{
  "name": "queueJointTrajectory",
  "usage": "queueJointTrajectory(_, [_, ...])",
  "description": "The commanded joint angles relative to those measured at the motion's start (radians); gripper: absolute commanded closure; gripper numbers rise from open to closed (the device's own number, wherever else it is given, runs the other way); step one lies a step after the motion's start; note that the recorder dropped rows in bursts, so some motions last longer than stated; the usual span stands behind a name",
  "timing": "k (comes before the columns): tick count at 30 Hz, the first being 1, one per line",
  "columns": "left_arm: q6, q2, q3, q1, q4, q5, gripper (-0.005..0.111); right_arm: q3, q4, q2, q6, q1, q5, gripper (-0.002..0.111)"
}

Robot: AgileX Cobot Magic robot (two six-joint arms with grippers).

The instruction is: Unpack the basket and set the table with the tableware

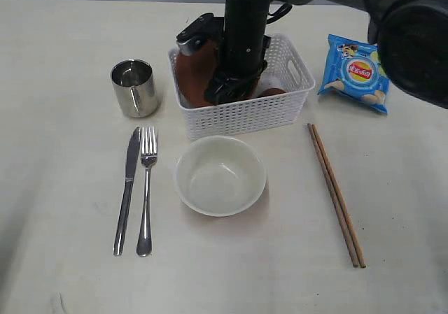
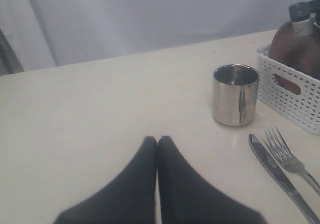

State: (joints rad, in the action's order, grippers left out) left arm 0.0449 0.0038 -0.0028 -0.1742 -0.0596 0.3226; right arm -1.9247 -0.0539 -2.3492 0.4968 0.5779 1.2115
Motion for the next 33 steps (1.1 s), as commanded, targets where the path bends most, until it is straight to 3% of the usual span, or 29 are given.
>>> queueJointTrajectory(1, [0.0,-0.004,0.003,0.002,0.009,-0.001,0.107,-0.005,0.005,-0.023,0.02,-0.003,0.0,0.053])
queueJointTrajectory(12, [0.0,-0.004,0.003,0.002,0.009,-0.001,0.107,-0.005,0.037,-0.04,0.022,-0.003,-0.01,0.108])
queueJointTrajectory(33, [0.0,-0.004,0.003,0.002,0.009,-0.001,0.107,-0.005,0.037,0.165,0.019,-0.005,-0.082,0.109])
